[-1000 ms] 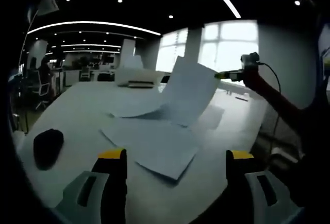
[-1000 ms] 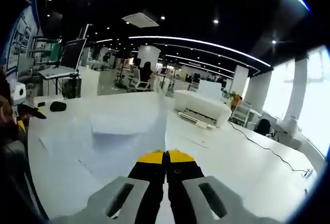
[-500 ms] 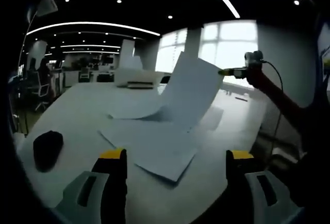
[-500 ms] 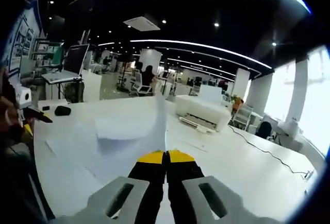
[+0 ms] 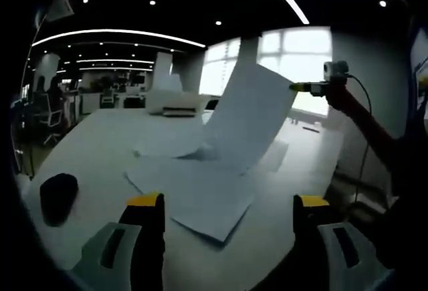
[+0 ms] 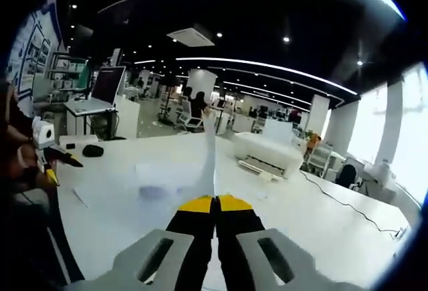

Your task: Organize the stack of printing papers by aligning and flattening the scattered papers on the table

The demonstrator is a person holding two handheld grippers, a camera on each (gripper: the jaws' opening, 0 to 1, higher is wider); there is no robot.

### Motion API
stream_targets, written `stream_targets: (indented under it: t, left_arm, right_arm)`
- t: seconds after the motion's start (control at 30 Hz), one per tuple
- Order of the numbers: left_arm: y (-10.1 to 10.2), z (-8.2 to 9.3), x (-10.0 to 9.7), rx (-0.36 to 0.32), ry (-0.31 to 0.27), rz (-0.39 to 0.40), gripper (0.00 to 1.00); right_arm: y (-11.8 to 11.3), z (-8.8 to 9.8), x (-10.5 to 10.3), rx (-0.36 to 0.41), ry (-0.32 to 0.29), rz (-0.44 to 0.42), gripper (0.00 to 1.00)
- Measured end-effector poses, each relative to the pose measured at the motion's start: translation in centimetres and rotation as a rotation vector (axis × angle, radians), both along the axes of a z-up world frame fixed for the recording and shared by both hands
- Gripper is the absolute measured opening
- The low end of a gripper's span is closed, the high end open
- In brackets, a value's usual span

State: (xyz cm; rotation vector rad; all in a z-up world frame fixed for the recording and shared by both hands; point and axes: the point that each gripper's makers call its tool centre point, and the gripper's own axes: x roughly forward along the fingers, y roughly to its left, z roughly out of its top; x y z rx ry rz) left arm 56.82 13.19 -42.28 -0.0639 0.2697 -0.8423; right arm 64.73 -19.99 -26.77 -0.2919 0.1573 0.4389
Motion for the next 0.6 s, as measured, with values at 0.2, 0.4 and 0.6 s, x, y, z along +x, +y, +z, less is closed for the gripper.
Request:
stream_targets:
  t: [0.2, 0.4, 0.6]
  left_arm:
    - [0.2, -0.1, -0.1, -0.001, 0.003, 0.006, 0.81]
    - [0.2, 0.0, -0.1, -0.002, -0.001, 0.007, 0.81]
    - [0.0, 0.1, 0.0, -0.003, -0.003, 0.003, 0.81]
  right_arm:
    - [0.3, 1.2, -0.8, -0.009, -0.023, 0.017, 0.0]
    - [1.2, 2.7, -2.3, -0.02, -0.047, 0.05, 0.0]
    - [2.0, 4.1, -3.7, -0.038, -0.073, 0.084, 0.0]
